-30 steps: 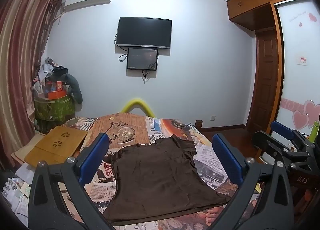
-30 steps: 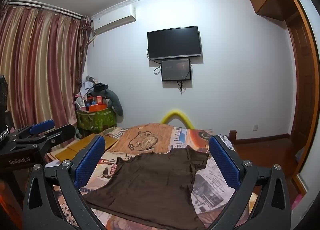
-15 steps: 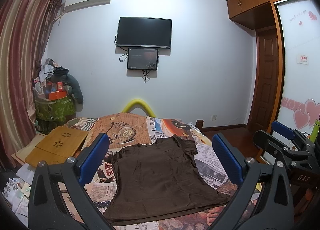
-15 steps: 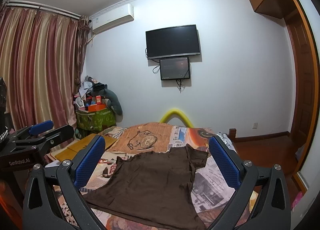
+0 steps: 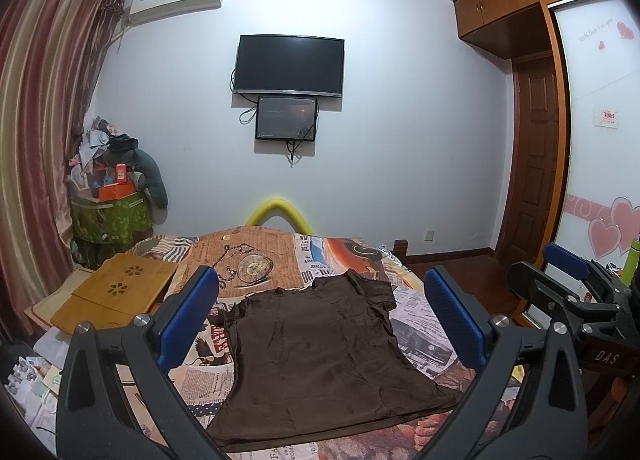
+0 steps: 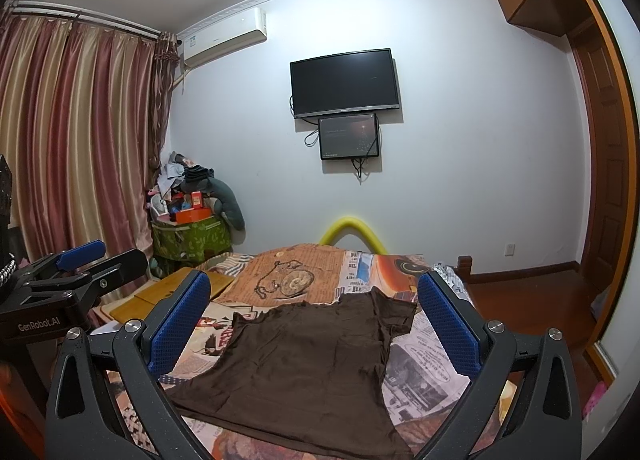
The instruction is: Fold small clothes
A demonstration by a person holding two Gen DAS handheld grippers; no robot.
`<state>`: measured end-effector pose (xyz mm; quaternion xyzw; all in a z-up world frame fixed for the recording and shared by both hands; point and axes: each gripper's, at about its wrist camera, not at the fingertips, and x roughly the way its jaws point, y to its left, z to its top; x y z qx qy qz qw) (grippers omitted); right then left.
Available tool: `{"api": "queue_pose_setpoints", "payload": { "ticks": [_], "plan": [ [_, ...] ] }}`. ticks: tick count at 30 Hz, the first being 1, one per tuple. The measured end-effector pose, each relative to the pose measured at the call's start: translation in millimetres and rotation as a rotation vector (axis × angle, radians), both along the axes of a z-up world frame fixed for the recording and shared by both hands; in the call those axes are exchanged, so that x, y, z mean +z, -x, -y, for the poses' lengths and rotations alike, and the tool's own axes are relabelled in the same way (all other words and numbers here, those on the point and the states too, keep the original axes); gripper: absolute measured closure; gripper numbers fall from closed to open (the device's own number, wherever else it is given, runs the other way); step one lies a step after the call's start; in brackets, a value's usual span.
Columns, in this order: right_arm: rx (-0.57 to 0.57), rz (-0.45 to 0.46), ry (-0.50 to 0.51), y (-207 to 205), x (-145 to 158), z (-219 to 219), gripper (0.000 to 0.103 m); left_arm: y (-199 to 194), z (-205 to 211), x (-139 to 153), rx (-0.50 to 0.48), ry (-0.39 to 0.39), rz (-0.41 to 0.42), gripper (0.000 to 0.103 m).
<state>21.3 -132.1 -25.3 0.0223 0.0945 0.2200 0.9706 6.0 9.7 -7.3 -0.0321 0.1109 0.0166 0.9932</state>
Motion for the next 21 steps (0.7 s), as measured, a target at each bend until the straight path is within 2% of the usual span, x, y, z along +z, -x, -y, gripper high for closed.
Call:
{"api": "queue_pose_setpoints", "payload": {
  "ticks": [21],
  "plan": [
    [-0.003, -0.007, -0.004, -0.4, -0.1, 2.6, 0.000, 0.5, -2.7, -0.8, 0.005, 0.001, -0.002, 0.000]
  ]
}}
